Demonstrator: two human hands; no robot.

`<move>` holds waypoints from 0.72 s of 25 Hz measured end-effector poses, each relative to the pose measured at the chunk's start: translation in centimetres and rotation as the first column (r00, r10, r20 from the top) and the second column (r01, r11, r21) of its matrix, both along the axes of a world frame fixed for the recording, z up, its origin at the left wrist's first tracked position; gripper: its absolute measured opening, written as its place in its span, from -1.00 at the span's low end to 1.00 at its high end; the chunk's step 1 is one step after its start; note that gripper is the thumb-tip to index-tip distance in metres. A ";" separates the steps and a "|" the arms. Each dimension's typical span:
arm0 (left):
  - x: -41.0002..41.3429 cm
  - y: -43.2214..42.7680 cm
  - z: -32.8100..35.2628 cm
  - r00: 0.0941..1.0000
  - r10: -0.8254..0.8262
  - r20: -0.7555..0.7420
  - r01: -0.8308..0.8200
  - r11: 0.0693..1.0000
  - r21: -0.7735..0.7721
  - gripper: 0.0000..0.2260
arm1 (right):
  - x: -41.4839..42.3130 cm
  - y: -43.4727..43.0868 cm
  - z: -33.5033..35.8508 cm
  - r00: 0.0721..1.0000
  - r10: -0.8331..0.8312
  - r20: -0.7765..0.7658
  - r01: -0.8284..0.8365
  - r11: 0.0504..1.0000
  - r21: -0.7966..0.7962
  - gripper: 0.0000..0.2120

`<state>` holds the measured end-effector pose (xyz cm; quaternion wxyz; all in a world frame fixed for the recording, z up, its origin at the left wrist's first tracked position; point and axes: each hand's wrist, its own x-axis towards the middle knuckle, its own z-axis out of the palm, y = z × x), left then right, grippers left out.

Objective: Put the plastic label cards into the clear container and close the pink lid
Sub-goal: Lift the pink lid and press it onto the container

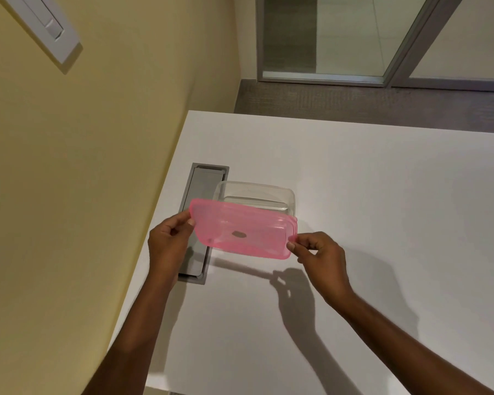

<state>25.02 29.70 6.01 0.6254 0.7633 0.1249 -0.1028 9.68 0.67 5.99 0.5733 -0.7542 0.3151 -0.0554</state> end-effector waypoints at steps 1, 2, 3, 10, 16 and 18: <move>0.8 -0.5 0.0 1.000 0.003 0.025 -0.003 1.000 0.018 -0.75 | 0.7 -0.3 0.0 1.000 -0.012 -0.008 0.013 0.999 0.037 -0.94; 1.5 -1.0 0.0 0.999 0.004 0.046 -0.005 0.999 0.034 -0.76 | 1.5 -0.6 -0.1 1.000 -0.019 -0.016 0.020 0.997 0.071 -0.93; 2.3 -1.5 -0.2 0.998 0.002 0.061 -0.005 0.999 0.053 -0.77 | 2.3 -0.9 -0.2 0.999 -0.026 -0.023 0.027 0.996 0.086 -0.90; 6.3 -5.5 -2.3 0.998 -0.035 0.049 0.021 0.969 0.248 -0.77 | 7.6 -3.0 -3.1 0.974 -0.190 -0.120 0.195 0.980 0.030 -0.85; 7.0 -6.8 -3.8 0.998 -0.054 0.036 0.042 0.955 0.293 -0.76 | 9.4 -3.7 -5.1 0.961 -0.203 -0.187 0.206 0.979 -0.002 -0.88; 7.0 -6.9 -4.2 0.998 -0.056 0.027 0.046 0.957 0.285 -0.75 | 9.3 -3.8 -5.6 0.957 -0.197 -0.213 0.201 0.980 -0.004 -0.89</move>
